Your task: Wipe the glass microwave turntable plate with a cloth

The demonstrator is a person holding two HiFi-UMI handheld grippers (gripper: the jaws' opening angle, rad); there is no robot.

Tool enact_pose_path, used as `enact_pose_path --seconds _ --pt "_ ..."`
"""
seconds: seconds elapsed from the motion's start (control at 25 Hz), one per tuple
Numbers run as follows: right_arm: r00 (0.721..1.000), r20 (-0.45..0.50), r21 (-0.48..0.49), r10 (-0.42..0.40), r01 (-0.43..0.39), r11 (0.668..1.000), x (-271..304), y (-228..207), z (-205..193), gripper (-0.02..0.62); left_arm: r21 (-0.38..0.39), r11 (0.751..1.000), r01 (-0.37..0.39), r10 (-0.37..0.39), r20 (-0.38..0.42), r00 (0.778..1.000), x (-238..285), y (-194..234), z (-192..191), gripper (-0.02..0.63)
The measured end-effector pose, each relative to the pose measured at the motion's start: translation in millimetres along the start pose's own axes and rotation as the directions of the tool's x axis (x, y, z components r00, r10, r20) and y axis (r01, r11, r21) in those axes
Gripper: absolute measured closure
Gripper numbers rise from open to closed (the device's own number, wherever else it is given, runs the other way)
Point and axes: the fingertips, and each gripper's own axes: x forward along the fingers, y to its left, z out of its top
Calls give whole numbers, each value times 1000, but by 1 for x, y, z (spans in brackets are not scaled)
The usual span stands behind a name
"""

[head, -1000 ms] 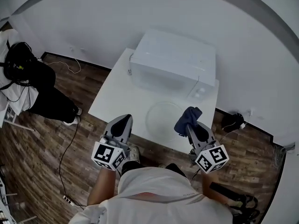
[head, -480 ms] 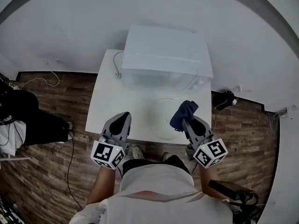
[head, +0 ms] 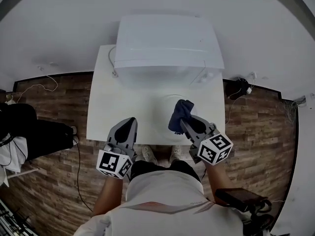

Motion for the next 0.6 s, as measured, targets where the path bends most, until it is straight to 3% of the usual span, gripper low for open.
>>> enact_pose_path --seconds 0.32,0.6 --pt "980 -187 131 71 -47 990 77 -21 -60 534 -19 998 -59 58 -58 997 4 16 -34 595" --pt "918 -373 189 133 -65 980 132 -16 -117 534 -52 994 -93 87 -100 991 0 29 -59 595"
